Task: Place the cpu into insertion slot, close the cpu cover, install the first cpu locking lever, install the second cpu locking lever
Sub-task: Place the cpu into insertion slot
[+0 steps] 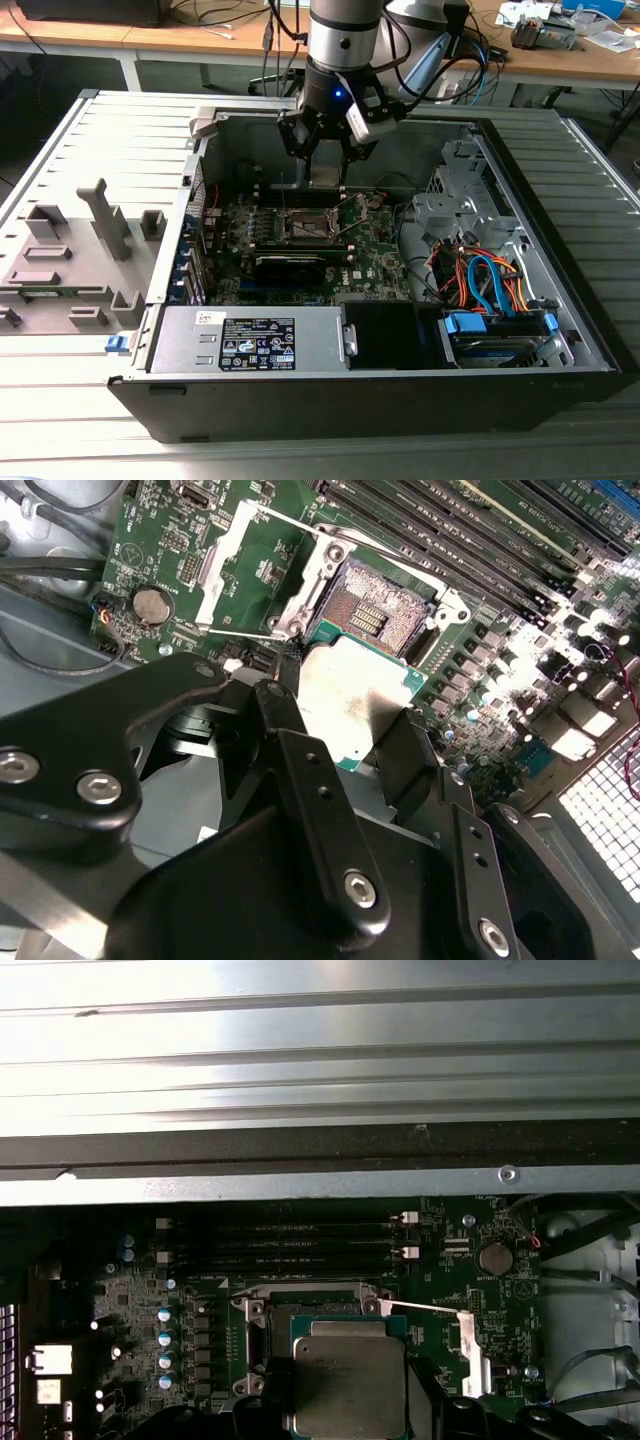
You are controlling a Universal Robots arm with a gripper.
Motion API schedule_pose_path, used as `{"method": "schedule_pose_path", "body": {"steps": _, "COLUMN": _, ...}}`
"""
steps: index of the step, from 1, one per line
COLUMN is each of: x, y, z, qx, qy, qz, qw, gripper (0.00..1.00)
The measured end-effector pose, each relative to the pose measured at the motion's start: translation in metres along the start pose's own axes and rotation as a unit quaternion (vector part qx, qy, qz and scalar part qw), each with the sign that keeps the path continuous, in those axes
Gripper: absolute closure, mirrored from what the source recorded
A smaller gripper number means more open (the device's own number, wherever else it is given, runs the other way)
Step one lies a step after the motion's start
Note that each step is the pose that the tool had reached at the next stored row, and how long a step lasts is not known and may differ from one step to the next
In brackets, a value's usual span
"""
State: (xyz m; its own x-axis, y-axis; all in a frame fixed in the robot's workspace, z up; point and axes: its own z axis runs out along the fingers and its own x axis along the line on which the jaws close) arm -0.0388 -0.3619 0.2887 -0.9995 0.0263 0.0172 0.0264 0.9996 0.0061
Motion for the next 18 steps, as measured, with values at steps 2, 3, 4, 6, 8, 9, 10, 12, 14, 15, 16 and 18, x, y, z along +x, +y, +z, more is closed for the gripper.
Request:
{"method": "schedule_pose_path", "body": {"steps": 2, "x": 0.0, "y": -0.0001, "z": 0.0003, "qx": 0.0003, "qy": 0.0, "qz": 0.0, "qw": 1.0, "gripper": 0.45}}
{"method": "schedule_pose_path", "body": {"steps": 3, "x": 0.0, "y": -0.0001, "z": 0.0005, "qx": 0.0004, "qy": 0.0, "qz": 0.0, "qw": 1.0, "gripper": 0.45}}
{"method": "schedule_pose_path", "body": {"steps": 4, "x": 0.0, "y": -0.0001, "z": 0.0006, "qx": 0.0005, "qy": 0.0, "qz": 0.0, "qw": 1.0, "gripper": 0.45}}
{"method": "schedule_pose_path", "body": {"steps": 6, "x": 0.0, "y": -0.0002, "z": 0.0011, "qx": 0.001, "qy": 0.0, "qz": 0.0, "qw": 1.0, "gripper": 0.45}}
{"method": "schedule_pose_path", "body": {"steps": 8, "x": 0.0, "y": -0.0003, "z": 0.0015, "qx": 0.0013, "qy": 0.0, "qz": 0.0, "qw": 1.0, "gripper": 0.45}}
{"method": "schedule_pose_path", "body": {"steps": 9, "x": 0.0, "y": -0.0004, "z": 0.0019, "qx": 0.0017, "qy": -0.0001, "qz": 0.0, "qw": 1.0, "gripper": 0.45}}
{"method": "schedule_pose_path", "body": {"steps": 10, "x": 0.0, "y": -0.0005, "z": 0.002, "qx": 0.0018, "qy": 0.0, "qz": 0.0, "qw": 1.0, "gripper": 0.45}}
{"method": "schedule_pose_path", "body": {"steps": 12, "x": 0.0, "y": -0.0008, "z": 0.0023, "qx": 0.0019, "qy": -0.0001, "qz": 0.0, "qw": 1.0, "gripper": 0.45}}
{"method": "schedule_pose_path", "body": {"steps": 14, "x": 0.0, "y": -0.0014, "z": 0.0025, "qx": 0.0022, "qy": -0.0001, "qz": 0.0, "qw": 1.0, "gripper": 0.45}}
{"method": "schedule_pose_path", "body": {"steps": 15, "x": 0.0001, "y": -0.0018, "z": 0.0026, "qx": 0.0023, "qy": 0.0, "qz": 0.0, "qw": 1.0, "gripper": 0.45}}
{"method": "schedule_pose_path", "body": {"steps": 16, "x": 0.0001, "y": -0.0022, "z": 0.0027, "qx": 0.0024, "qy": -0.0001, "qz": 0.0, "qw": 1.0, "gripper": 0.45}}
{"method": "schedule_pose_path", "body": {"steps": 18, "x": 0.0002, "y": -0.0035, "z": 0.003, "qx": 0.0025, "qy": -0.0001, "qz": 0.0, "qw": 1.0, "gripper": 0.45}}
